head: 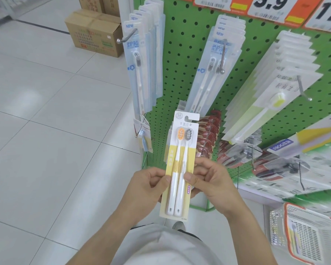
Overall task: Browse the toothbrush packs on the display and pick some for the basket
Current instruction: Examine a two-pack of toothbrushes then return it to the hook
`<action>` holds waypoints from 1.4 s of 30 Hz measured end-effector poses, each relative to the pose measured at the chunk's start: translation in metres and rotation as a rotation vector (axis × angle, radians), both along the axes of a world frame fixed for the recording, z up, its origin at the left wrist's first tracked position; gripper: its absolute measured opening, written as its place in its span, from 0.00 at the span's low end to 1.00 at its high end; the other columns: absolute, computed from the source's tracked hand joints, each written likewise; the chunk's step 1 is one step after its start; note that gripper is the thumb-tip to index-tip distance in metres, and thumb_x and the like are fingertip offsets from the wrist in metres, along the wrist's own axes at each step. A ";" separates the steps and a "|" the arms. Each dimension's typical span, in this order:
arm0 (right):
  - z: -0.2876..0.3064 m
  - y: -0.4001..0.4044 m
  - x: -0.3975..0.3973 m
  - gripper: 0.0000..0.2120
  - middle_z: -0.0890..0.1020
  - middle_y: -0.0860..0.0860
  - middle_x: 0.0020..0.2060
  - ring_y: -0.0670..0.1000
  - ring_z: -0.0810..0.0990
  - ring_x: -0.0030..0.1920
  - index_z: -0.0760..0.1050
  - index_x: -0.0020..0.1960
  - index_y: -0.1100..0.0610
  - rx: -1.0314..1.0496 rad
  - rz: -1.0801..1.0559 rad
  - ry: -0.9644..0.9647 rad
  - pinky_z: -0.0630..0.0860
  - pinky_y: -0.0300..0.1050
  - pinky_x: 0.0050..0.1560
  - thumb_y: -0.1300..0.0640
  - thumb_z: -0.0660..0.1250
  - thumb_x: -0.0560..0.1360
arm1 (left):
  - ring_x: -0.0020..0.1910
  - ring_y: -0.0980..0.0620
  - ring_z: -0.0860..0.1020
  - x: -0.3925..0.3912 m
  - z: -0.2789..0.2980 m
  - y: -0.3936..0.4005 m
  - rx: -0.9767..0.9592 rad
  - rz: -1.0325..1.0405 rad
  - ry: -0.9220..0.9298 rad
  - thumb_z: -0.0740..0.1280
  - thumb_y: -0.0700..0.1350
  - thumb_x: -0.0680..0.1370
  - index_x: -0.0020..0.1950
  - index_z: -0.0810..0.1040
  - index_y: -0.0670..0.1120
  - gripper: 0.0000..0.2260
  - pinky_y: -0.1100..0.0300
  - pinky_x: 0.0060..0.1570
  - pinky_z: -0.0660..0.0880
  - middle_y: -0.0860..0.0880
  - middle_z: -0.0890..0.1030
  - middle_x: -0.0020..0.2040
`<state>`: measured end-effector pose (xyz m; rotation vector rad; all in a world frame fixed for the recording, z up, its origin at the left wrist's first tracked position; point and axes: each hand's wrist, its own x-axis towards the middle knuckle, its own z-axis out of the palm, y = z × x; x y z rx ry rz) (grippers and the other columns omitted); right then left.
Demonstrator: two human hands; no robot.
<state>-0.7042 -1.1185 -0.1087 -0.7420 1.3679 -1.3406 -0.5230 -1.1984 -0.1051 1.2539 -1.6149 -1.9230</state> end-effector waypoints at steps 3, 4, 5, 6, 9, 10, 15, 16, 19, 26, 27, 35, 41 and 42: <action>-0.004 0.000 0.002 0.13 0.87 0.63 0.43 0.56 0.86 0.37 0.83 0.56 0.59 -0.007 -0.003 -0.016 0.82 0.46 0.31 0.62 0.76 0.72 | 0.36 0.47 0.83 0.000 0.000 -0.001 -0.009 0.002 -0.022 0.65 0.39 0.82 0.51 0.82 0.40 0.06 0.49 0.39 0.81 0.45 0.87 0.40; -0.005 -0.001 0.002 0.13 0.87 0.63 0.44 0.57 0.86 0.37 0.83 0.56 0.59 -0.008 0.001 -0.017 0.82 0.46 0.31 0.63 0.76 0.72 | 0.35 0.47 0.82 0.000 0.000 -0.002 -0.011 0.008 -0.032 0.65 0.39 0.82 0.51 0.81 0.41 0.06 0.48 0.40 0.80 0.45 0.87 0.40; -0.005 -0.001 0.003 0.13 0.87 0.63 0.45 0.56 0.86 0.37 0.84 0.56 0.59 -0.006 0.006 -0.015 0.82 0.46 0.31 0.63 0.76 0.72 | 0.35 0.48 0.82 0.001 -0.001 -0.003 -0.012 0.015 -0.038 0.65 0.39 0.82 0.51 0.81 0.41 0.05 0.46 0.41 0.80 0.46 0.87 0.40; -0.005 -0.002 0.004 0.12 0.87 0.62 0.45 0.56 0.86 0.37 0.85 0.55 0.60 0.000 0.008 -0.012 0.82 0.45 0.31 0.63 0.75 0.71 | 0.36 0.48 0.81 0.002 -0.001 -0.003 -0.012 0.021 -0.039 0.65 0.40 0.82 0.51 0.81 0.42 0.05 0.45 0.42 0.80 0.46 0.87 0.40; -0.005 -0.005 0.008 0.10 0.87 0.62 0.45 0.55 0.86 0.36 0.85 0.51 0.63 0.027 -0.014 -0.010 0.82 0.44 0.31 0.64 0.75 0.70 | 0.37 0.47 0.81 0.005 -0.002 -0.004 -0.029 0.037 -0.039 0.66 0.41 0.82 0.51 0.81 0.44 0.05 0.42 0.42 0.79 0.47 0.87 0.41; -0.005 -0.005 0.009 0.10 0.87 0.62 0.45 0.55 0.86 0.35 0.85 0.50 0.64 0.034 -0.024 -0.009 0.82 0.44 0.31 0.64 0.75 0.69 | 0.37 0.49 0.82 0.005 -0.003 -0.005 -0.046 0.055 -0.041 0.66 0.41 0.82 0.51 0.81 0.44 0.04 0.43 0.43 0.79 0.48 0.87 0.41; -0.008 -0.009 0.018 0.11 0.87 0.61 0.42 0.56 0.84 0.35 0.85 0.48 0.65 0.056 -0.060 0.065 0.82 0.45 0.31 0.60 0.78 0.67 | 0.51 0.61 0.81 0.004 -0.002 -0.001 -0.331 0.214 -0.088 0.71 0.41 0.78 0.60 0.77 0.53 0.13 0.62 0.52 0.79 0.58 0.84 0.50; -0.009 -0.010 0.021 0.11 0.87 0.61 0.41 0.56 0.84 0.35 0.86 0.48 0.63 0.058 -0.057 0.083 0.82 0.45 0.32 0.59 0.78 0.68 | 0.53 0.62 0.80 0.003 0.000 0.001 -0.391 0.222 -0.082 0.71 0.41 0.77 0.60 0.76 0.55 0.14 0.66 0.53 0.77 0.60 0.83 0.50; -0.010 -0.013 0.031 0.08 0.86 0.58 0.37 0.54 0.80 0.33 0.87 0.48 0.59 0.038 -0.008 0.160 0.81 0.48 0.34 0.58 0.78 0.70 | 0.56 0.64 0.78 -0.001 0.004 0.005 -0.483 0.231 -0.098 0.73 0.45 0.76 0.60 0.75 0.60 0.16 0.71 0.53 0.73 0.62 0.81 0.52; -0.009 -0.015 0.037 0.09 0.86 0.53 0.42 0.50 0.84 0.43 0.88 0.49 0.51 -0.048 0.098 0.245 0.80 0.46 0.42 0.62 0.78 0.72 | 0.47 0.59 0.81 0.000 0.002 -0.002 -0.380 0.354 -0.033 0.74 0.41 0.76 0.58 0.80 0.54 0.13 0.68 0.47 0.77 0.56 0.83 0.49; -0.009 -0.015 0.036 0.09 0.86 0.54 0.45 0.51 0.84 0.47 0.87 0.52 0.51 -0.066 0.095 0.230 0.82 0.48 0.45 0.61 0.77 0.73 | 0.46 0.58 0.81 0.000 0.002 -0.004 -0.356 0.348 -0.014 0.73 0.41 0.76 0.58 0.81 0.53 0.13 0.67 0.47 0.78 0.56 0.83 0.48; -0.014 -0.022 0.033 0.20 0.82 0.52 0.62 0.58 0.84 0.55 0.77 0.67 0.53 -0.072 0.054 0.088 0.82 0.58 0.53 0.59 0.74 0.76 | 0.50 0.45 0.85 0.001 0.003 -0.009 -0.101 0.204 0.173 0.66 0.37 0.81 0.60 0.83 0.47 0.11 0.56 0.47 0.82 0.48 0.86 0.51; -0.020 -0.025 0.025 0.21 0.84 0.55 0.52 0.55 0.83 0.41 0.81 0.60 0.47 -0.017 -0.085 0.135 0.79 0.49 0.42 0.63 0.79 0.71 | 0.44 0.52 0.85 -0.001 0.011 -0.014 -0.133 0.263 0.147 0.61 0.38 0.84 0.57 0.83 0.49 0.12 0.68 0.41 0.78 0.52 0.87 0.49; -0.020 -0.025 0.023 0.21 0.84 0.55 0.52 0.55 0.82 0.40 0.82 0.59 0.46 -0.014 -0.081 0.151 0.79 0.48 0.41 0.63 0.79 0.71 | 0.42 0.51 0.85 -0.002 0.013 -0.015 -0.103 0.284 0.175 0.61 0.39 0.84 0.58 0.82 0.48 0.11 0.66 0.38 0.79 0.51 0.87 0.47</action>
